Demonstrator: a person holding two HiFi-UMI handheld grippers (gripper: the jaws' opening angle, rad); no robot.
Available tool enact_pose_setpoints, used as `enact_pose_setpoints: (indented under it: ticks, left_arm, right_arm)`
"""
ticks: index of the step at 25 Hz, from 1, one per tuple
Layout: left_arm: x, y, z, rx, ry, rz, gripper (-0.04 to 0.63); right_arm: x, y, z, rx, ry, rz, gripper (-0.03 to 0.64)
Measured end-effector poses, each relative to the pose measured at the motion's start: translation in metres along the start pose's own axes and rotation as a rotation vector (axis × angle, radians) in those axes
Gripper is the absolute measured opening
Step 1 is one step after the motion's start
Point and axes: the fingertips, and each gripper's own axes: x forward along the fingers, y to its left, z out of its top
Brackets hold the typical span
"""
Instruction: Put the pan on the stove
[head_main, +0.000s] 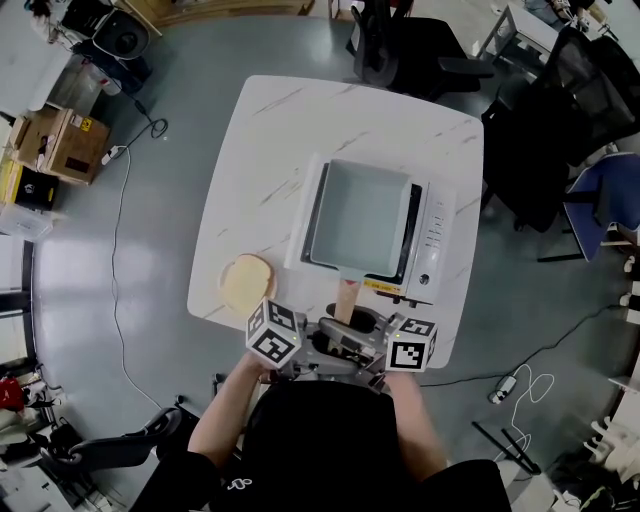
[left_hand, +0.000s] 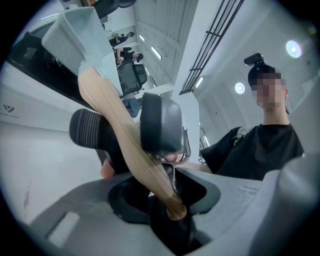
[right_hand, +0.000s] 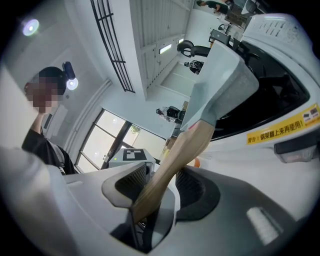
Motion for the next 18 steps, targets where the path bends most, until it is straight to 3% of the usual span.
enact_pose_setpoints:
  ticks: [9, 18]
  left_arm:
    - [-0.005, -0.006, -0.003, 0.036, -0.017, -0.005, 0.192]
    - [-0.018, -0.009, -0.013, 0.038, -0.073, 0.019, 0.201]
  right_arm:
    - [0.001, -0.001, 0.0, -0.006, -0.021, -0.003, 0.192]
    - [-0.001, 0.003, 0.002, -0.014, -0.049, 0.001, 0.225]
